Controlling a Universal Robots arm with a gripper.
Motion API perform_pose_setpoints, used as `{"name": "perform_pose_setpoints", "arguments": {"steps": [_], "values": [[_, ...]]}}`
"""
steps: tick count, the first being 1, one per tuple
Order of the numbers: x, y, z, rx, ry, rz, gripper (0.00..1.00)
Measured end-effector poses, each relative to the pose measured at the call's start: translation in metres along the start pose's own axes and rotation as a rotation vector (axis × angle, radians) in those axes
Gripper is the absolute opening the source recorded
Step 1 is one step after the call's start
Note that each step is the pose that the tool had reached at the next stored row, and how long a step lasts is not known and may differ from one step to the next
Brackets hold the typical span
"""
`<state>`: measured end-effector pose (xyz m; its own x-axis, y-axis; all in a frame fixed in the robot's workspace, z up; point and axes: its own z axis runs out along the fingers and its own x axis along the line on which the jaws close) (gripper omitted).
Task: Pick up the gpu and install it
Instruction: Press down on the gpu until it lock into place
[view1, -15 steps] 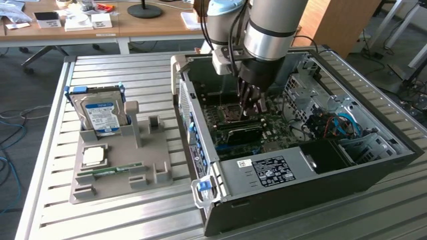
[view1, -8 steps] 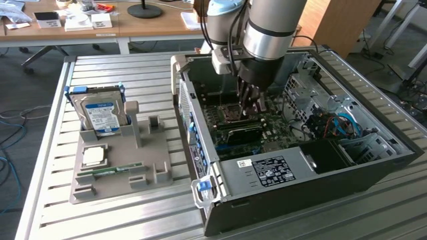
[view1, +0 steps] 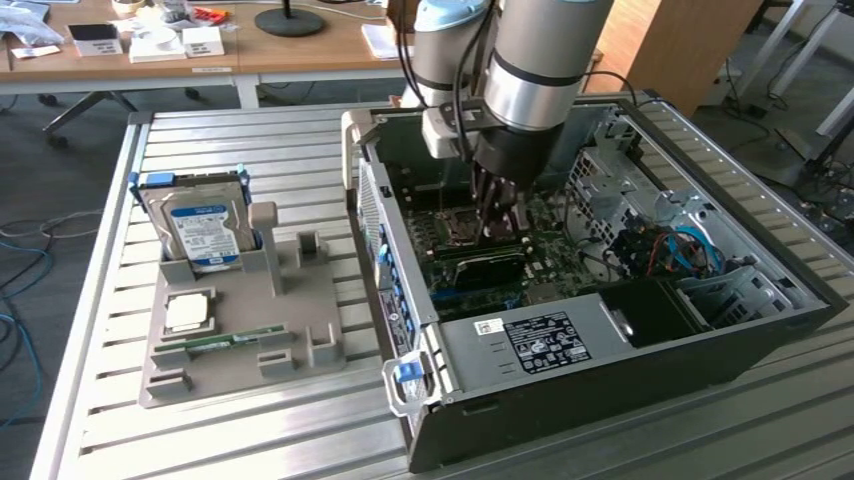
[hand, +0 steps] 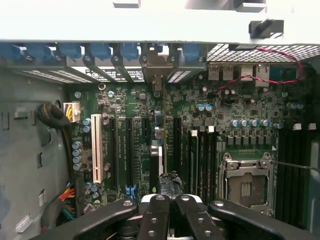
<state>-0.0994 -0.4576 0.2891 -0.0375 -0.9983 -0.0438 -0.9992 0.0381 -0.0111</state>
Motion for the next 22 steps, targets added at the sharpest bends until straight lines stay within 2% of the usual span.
{"name": "perform_pose_setpoints", "arguments": {"steps": [6,15,22], "values": [[0.000,0.0001,0.0079,0.0001,0.0000,0.000,0.11],[-0.001,0.0002,0.0091,0.0001,-0.0002,0.000,0.11],[-0.001,0.0004,0.0163,0.0000,-0.0001,0.000,0.11]]}}
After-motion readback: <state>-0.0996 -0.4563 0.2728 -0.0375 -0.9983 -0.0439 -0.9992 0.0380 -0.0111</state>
